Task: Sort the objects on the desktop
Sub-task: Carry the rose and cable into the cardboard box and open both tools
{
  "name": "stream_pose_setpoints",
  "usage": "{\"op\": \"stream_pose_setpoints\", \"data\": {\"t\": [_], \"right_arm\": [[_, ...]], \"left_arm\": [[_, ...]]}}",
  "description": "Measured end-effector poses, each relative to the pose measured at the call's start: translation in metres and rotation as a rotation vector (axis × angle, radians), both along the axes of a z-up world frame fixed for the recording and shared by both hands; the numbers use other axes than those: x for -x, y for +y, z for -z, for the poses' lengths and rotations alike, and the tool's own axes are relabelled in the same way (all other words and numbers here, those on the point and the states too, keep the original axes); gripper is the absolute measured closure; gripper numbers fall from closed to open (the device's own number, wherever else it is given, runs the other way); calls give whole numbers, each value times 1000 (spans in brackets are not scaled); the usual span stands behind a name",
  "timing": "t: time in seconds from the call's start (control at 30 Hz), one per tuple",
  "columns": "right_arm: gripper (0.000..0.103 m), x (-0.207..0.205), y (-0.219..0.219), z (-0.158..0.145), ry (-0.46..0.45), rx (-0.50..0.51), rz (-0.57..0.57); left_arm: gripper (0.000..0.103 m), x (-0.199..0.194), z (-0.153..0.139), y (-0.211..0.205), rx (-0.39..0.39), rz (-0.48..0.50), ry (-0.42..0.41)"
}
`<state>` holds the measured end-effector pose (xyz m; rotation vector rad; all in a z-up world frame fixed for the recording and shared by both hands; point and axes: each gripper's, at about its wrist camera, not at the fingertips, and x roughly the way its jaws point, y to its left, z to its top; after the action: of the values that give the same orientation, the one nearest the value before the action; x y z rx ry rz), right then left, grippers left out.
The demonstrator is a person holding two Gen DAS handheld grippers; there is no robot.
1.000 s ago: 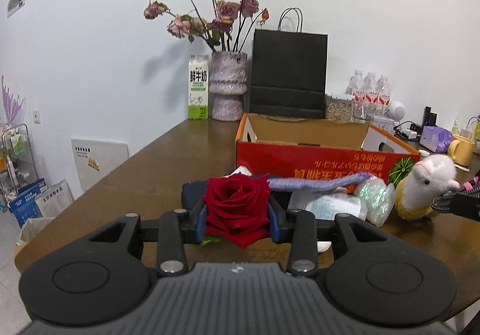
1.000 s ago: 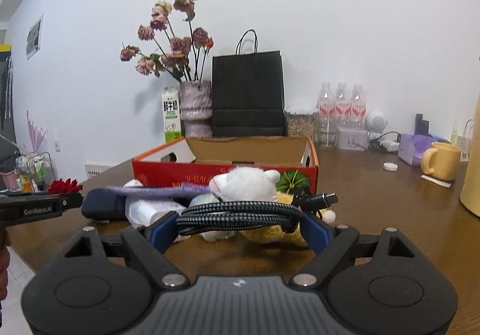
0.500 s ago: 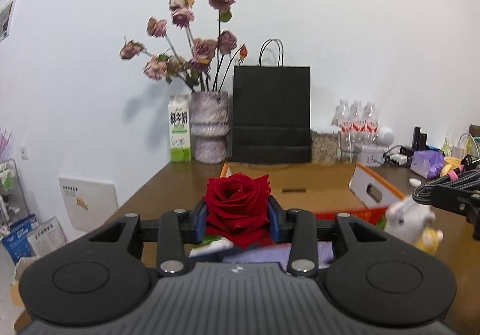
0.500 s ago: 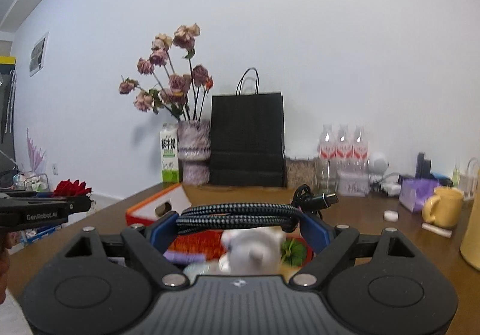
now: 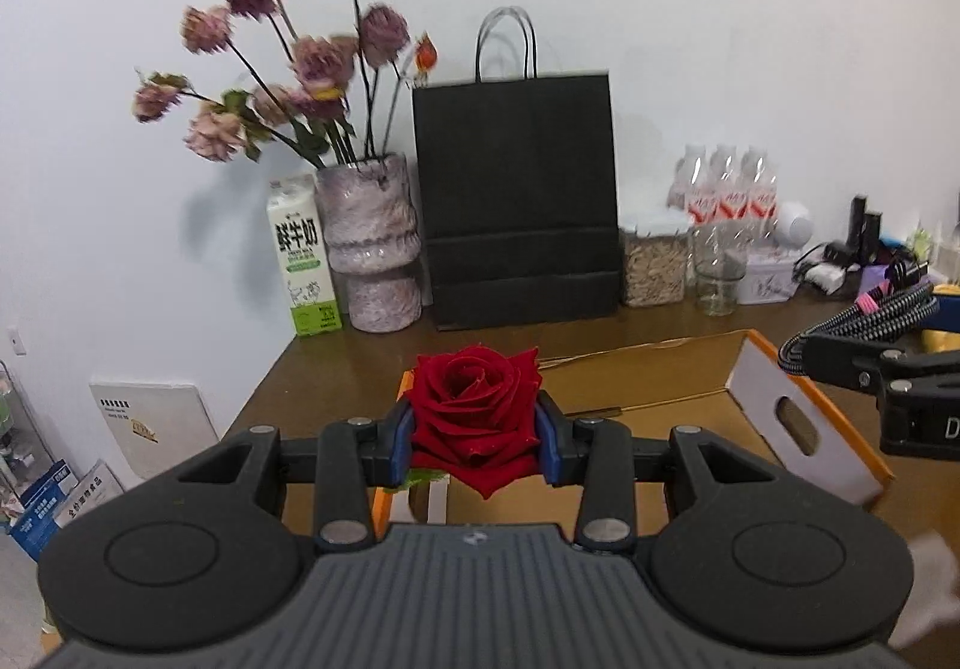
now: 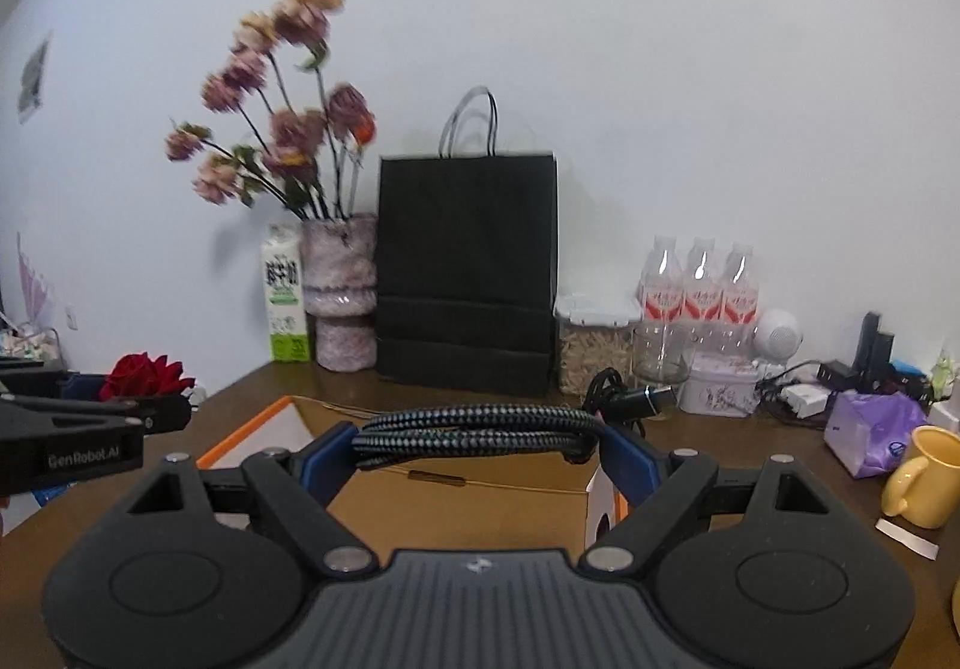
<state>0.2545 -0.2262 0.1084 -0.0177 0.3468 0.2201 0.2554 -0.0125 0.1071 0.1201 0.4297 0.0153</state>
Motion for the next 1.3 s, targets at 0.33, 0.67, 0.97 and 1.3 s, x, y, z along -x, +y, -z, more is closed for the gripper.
{"op": "stream_pose_setpoints", "data": {"t": [0.33,0.67,0.97,1.3], "right_arm": [[17,-103,19,19,237,120,-24],[17,-155,28,62,414,201,2],[12,-170,19,74,506,181,20],[0,-154,10,54,478,104,25]], "left_arm": [[64,-105,30,-8,-66,-33,208],[64,-151,66,-6,-83,-39,359],[35,-158,73,-3,-92,-46,365],[0,-142,59,-8,-93,-58,306]]}}
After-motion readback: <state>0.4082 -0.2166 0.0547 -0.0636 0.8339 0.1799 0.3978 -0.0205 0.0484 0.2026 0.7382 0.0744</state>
